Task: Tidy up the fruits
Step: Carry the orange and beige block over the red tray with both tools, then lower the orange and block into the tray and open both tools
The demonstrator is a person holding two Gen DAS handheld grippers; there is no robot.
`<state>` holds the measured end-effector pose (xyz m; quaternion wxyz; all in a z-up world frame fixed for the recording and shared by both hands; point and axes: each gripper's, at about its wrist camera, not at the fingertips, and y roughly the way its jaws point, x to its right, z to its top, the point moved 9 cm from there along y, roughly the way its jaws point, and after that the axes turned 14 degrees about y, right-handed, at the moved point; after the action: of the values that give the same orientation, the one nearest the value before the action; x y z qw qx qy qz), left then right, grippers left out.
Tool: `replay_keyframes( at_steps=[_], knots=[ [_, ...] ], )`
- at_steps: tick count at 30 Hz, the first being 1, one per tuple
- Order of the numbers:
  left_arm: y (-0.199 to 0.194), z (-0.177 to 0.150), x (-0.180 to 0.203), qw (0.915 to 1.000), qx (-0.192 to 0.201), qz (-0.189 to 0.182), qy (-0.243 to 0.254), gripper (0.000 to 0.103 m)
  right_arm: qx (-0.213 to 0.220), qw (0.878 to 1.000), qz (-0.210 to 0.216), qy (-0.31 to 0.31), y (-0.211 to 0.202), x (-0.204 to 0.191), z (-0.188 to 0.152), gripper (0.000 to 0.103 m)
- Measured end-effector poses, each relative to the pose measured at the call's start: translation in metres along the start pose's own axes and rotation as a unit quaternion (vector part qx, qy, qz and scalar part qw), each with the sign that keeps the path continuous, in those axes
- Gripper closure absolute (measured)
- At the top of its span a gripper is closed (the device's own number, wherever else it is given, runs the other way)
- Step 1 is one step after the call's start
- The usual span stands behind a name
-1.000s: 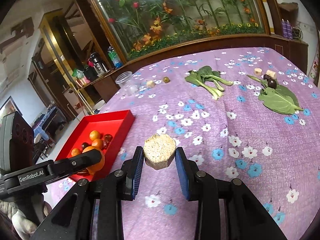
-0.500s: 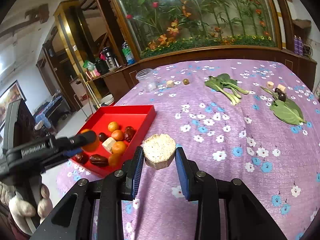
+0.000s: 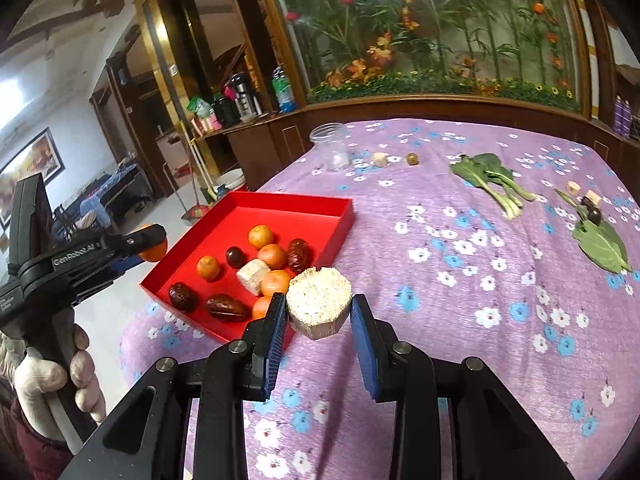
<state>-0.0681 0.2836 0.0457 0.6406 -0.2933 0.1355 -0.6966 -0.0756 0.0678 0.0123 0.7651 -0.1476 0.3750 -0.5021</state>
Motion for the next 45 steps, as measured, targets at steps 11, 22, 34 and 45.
replay_keyframes(
  at_steps=[11,22,34,45],
  knots=[
    [0.02,-0.006,-0.017,0.9976,-0.024,0.056,0.034,0.07,-0.045,0.998,0.026,-0.028,0.038,-0.039,-0.001,0.067],
    [0.033,0.0,-0.023,0.9919,-0.034,0.101,0.068,0.07,-0.063,0.996,0.037,-0.058,0.067,-0.067,0.007,0.067],
    [0.05,0.005,-0.03,0.9879,-0.045,0.12,0.088,0.07,-0.075,0.993,0.039,-0.079,0.094,-0.083,0.01,0.067],
    [0.082,0.013,-0.038,0.9819,-0.075,0.131,0.114,0.07,-0.092,0.992,0.038,-0.079,0.119,-0.082,0.009,0.067]
  ],
)
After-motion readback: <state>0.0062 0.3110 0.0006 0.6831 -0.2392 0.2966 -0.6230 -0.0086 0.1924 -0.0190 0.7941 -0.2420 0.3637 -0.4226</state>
